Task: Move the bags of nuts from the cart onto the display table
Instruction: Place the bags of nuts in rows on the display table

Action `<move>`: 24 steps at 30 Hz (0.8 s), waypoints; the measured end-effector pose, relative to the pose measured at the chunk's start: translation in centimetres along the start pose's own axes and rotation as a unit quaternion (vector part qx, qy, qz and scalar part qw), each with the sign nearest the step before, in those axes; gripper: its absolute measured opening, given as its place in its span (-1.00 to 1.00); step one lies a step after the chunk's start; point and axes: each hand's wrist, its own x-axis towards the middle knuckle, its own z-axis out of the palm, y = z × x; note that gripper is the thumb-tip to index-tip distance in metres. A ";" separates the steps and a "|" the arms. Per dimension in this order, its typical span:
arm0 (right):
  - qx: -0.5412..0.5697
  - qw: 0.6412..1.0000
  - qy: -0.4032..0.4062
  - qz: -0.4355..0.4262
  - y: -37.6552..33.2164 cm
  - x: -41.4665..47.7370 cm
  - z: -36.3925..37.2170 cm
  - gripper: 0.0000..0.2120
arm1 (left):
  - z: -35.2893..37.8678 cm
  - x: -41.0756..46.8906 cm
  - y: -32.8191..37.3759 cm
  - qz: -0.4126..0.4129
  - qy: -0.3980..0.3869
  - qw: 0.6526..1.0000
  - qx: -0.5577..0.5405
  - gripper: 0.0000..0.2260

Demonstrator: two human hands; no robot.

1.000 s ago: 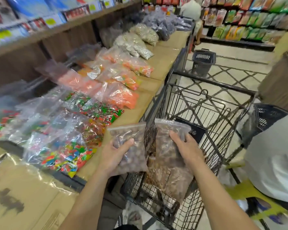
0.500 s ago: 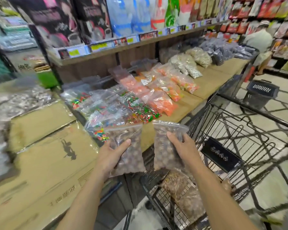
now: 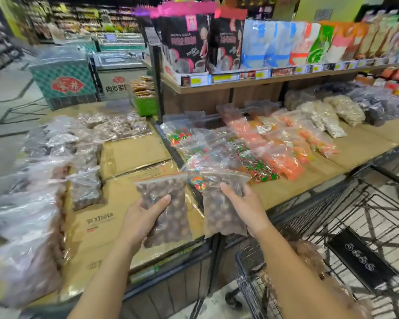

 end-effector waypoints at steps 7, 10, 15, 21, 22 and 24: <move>-0.024 0.998 -0.052 -0.002 -2.4 -2.3 11.0 -0.45 | -11.2 -1.0 -2.3 0.015 0.063 0.998 -0.005 -0.53; -0.034 0.997 -0.076 -0.004 -2.9 -3.2 15.2 -0.61 | -15.6 -1.5 -3.6 0.022 0.082 0.996 0.003 -0.41; -0.055 0.994 -0.090 -0.009 -3.5 -4.3 21.2 -0.60 | -21.4 -2.5 -4.8 0.029 0.108 0.994 0.016 -0.53; -0.068 0.991 -0.110 -0.024 -3.9 -4.5 26.1 -0.44 | -26.4 -2.8 -6.2 0.037 0.139 0.990 0.003 -0.58; -0.075 0.990 -0.112 -0.027 -3.8 -4.2 26.8 -0.40 | -27.0 -2.7 -6.5 0.031 0.143 0.989 -0.002 -0.54; -0.085 0.989 -0.120 -0.028 -3.8 -3.8 28.2 -0.29 | -28.3 -2.5 -7.1 0.016 0.157 0.987 -0.007 -0.48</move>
